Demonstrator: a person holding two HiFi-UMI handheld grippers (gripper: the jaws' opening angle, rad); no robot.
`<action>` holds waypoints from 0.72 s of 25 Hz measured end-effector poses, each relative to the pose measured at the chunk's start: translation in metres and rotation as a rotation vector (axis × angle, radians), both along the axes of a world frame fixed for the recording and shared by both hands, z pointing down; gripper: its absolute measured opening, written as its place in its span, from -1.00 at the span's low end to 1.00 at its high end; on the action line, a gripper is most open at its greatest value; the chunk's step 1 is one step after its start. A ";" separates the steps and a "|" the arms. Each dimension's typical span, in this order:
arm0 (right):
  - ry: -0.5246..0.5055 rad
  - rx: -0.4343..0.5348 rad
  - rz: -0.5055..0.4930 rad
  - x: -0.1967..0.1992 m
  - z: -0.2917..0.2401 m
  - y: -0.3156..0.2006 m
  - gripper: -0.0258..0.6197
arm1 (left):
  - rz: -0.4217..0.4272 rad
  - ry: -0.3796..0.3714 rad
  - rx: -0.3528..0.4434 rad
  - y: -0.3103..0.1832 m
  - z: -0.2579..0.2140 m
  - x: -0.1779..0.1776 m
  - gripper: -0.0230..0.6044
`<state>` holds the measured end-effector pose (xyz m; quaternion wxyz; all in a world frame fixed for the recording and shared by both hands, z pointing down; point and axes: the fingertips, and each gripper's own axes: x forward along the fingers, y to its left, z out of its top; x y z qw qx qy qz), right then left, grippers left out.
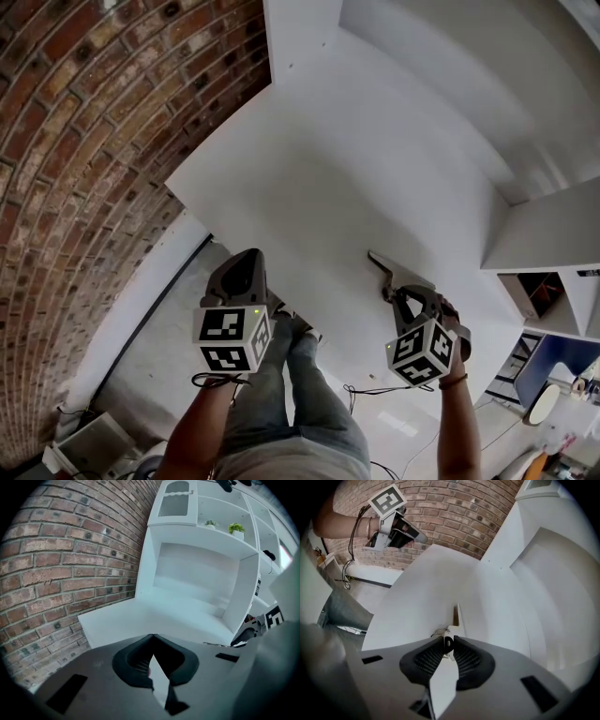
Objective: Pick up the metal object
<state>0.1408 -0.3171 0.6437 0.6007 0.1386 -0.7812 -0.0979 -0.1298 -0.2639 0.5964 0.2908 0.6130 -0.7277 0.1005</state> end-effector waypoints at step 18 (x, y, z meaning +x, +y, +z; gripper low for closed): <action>-0.022 -0.028 -0.029 0.001 -0.010 -0.024 -0.79 | 0.015 0.003 0.006 -0.021 -0.008 0.007 -0.91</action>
